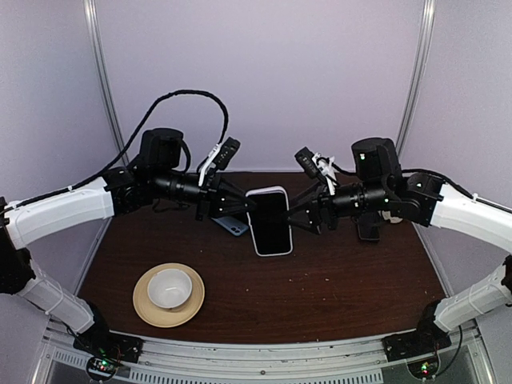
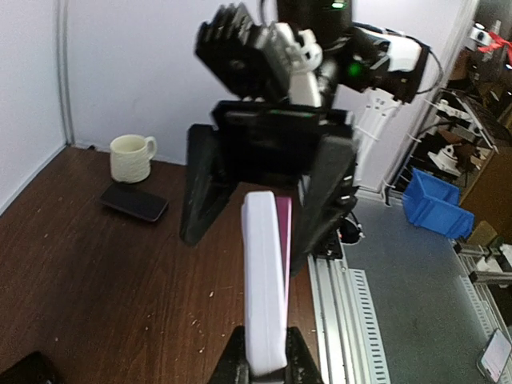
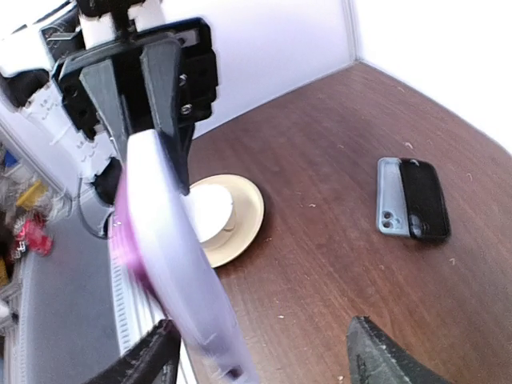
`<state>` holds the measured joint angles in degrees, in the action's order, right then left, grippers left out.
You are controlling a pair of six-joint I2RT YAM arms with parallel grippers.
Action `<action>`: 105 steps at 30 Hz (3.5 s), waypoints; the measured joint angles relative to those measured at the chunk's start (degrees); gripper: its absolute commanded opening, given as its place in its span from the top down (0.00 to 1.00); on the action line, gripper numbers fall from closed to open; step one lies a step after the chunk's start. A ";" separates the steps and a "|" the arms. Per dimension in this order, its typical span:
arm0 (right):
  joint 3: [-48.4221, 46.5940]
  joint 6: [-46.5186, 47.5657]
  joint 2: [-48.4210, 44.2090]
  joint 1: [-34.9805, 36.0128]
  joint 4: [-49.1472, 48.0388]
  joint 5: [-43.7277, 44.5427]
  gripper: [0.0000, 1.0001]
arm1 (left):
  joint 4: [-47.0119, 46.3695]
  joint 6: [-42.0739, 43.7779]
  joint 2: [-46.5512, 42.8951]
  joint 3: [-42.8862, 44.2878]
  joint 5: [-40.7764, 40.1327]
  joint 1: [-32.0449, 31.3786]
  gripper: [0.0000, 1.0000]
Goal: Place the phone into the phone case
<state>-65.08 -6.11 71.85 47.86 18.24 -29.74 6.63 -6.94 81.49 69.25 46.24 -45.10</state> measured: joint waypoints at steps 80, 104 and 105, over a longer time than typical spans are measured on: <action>5.31 -18.93 14.40 -10.05 2.78 -9.01 1.00 | -0.81 -3.58 -0.98 -4.42 -15.26 4.76 0.03; -8.46 -21.09 37.55 -21.29 11.78 -10.27 1.00 | 18.58 2.62 5.51 0.15 -35.39 6.08 0.02; -8.87 -21.14 37.99 -21.51 12.17 -10.32 1.00 | 19.96 2.69 5.84 1.11 -36.15 6.08 0.03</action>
<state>-73.95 -27.24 109.84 26.35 30.41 -40.05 26.59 -4.25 87.33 70.37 10.09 -39.03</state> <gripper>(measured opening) 0.104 0.975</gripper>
